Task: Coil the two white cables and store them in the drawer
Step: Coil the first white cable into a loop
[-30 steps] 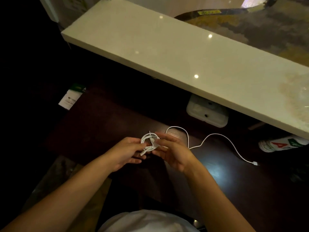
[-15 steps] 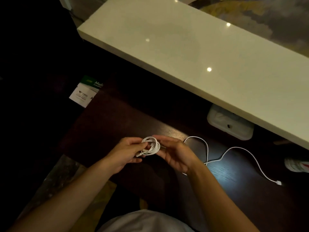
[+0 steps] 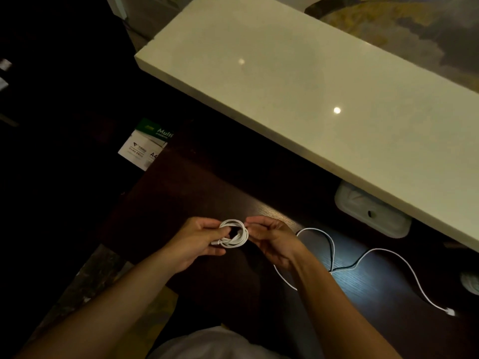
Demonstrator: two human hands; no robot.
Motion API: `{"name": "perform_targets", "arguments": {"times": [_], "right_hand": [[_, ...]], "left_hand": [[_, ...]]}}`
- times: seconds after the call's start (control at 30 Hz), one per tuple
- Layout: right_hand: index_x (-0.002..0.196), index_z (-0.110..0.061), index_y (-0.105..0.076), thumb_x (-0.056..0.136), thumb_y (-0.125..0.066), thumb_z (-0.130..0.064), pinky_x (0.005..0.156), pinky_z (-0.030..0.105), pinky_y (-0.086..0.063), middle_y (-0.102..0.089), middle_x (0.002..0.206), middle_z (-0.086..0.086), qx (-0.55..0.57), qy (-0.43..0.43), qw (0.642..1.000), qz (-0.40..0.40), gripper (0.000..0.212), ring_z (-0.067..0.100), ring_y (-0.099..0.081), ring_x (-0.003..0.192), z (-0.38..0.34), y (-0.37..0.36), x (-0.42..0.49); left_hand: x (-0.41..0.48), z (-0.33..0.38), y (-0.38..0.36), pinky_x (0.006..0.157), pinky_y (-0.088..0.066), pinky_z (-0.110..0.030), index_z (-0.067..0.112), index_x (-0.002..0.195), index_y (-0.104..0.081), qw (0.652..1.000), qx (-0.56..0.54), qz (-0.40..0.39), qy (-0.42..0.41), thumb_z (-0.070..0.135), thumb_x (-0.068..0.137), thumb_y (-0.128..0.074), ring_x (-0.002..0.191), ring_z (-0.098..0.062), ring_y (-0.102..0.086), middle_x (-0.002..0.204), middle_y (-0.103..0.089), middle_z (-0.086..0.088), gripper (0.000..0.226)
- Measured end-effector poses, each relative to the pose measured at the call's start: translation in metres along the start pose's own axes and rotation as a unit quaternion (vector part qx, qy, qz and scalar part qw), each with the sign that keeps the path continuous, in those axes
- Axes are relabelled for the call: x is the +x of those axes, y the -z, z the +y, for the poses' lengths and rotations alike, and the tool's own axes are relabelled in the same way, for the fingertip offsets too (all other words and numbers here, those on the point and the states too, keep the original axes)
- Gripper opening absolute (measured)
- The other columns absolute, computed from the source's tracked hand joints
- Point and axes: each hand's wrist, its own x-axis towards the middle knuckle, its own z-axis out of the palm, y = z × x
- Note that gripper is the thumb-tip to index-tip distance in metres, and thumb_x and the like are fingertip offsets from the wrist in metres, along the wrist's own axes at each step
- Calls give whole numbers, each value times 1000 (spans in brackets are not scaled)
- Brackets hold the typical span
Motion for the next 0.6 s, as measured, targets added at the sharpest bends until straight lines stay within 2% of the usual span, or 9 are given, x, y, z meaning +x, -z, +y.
{"name": "perform_targets", "arguments": {"times": [0.1, 0.2, 0.3, 0.4, 0.47, 0.53, 0.6], "right_hand": [[90, 1, -66, 84, -48, 24, 70, 22, -61, -75, 72, 8, -2, 0, 1000, 23, 30, 14, -73, 66, -2, 4, 8], [88, 0, -67, 82, -49, 25, 70, 24, -61, -75, 69, 7, 2, 8, 999, 54, 30, 14, -73, 64, -2, 6, 15], [86, -1, -67, 82, -51, 24, 72, 25, -60, -74, 65, 5, -1, 26, 995, 100, 30, 14, -72, 63, 4, 9, 24], [83, -3, -65, 80, -55, 24, 65, 22, -59, -71, 64, 4, -26, 58, 986, 155, 29, 13, -69, 62, 13, 8, 31], [83, -3, -63, 78, -59, 23, 66, 22, -58, -70, 72, 10, -55, 82, 978, 186, 26, 15, -68, 64, 18, 7, 35], [85, -2, -62, 79, -59, 21, 71, 25, -57, -68, 82, 15, -110, 98, 967, 209, 25, 19, -67, 70, 20, 8, 38], [84, -4, -62, 81, -56, 20, 68, 20, -55, -66, 80, 11, -181, 106, 954, 213, 25, 16, -64, 70, 20, 8, 41]], "left_hand": [[2, 2, 4, 66, -61, -31, 4, 97, -68, 1000, -2, -13, 20, 7, 90, -65, 84, -21, -72, 93, -74, -14, 8], [8, 0, 6, 72, -62, -34, -3, 102, -67, 998, -47, -22, 46, 5, 90, -64, 87, -25, -74, 97, -74, -18, 15], [21, -7, 1, 75, -62, -36, -10, 109, -62, 989, -117, 9, 91, 1, 91, -62, 92, -31, -73, 105, -71, -26, 21], [31, -18, -10, 78, -59, -41, -11, 116, -56, 976, -174, 37, 129, -2, 92, -59, 93, -33, -71, 104, -70, -25, 25], [37, -25, -14, 82, -57, -45, -3, 116, -57, 982, -122, 46, 135, 4, 94, -59, 94, -32, -69, 108, -69, -21, 24], [43, -30, -14, 83, -58, -45, 6, 109, -62, 990, 23, 59, 124, 13, 92, -63, 92, -25, -68, 106, -69, -14, 18], [48, -34, -12, 78, -59, -39, 11, 101, -68, 975, 197, 69, 79, 23, 88, -68, 88, -21, -66, 96, -70, -8, 17]]}}
